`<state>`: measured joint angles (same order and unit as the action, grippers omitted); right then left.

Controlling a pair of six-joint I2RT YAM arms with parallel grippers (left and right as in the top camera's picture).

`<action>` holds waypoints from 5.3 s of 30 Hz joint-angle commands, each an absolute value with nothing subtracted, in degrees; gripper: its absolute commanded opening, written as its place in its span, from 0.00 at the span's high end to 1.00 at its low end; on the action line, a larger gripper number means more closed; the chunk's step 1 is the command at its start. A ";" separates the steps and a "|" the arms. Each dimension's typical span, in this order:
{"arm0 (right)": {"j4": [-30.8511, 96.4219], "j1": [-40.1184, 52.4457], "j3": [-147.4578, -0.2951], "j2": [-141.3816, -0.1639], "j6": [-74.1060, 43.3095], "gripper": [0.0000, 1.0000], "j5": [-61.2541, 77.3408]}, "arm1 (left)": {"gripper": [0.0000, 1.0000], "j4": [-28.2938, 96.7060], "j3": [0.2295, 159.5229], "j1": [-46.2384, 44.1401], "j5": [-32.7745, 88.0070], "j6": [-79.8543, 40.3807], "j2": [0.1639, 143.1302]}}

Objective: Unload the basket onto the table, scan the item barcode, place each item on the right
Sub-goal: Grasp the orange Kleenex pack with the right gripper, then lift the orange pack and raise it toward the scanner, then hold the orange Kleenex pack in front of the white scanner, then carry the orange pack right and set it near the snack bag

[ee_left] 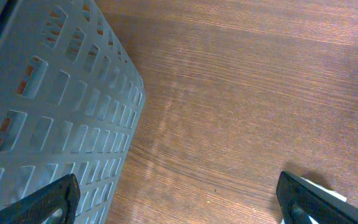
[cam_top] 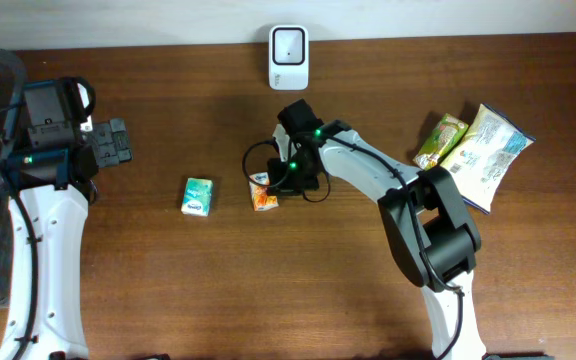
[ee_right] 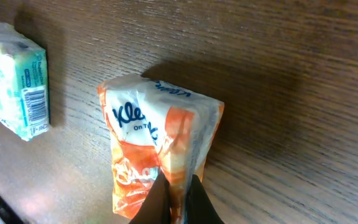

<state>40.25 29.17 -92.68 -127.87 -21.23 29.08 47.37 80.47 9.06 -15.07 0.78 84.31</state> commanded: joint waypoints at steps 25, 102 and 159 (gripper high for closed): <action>51.03 -3.88 -93.97 -109.95 -3.73 0.96 88.97 | 0.01 47.31 80.77 9.17 -15.44 0.19 83.29; -3.81 25.50 -119.04 -143.85 68.58 0.96 -24.03 | 0.01 47.53 80.77 9.17 -15.44 0.21 83.29; 76.18 8.49 -95.37 -119.48 -27.46 0.80 -10.24 | 0.01 47.55 80.77 9.17 -15.44 0.19 83.29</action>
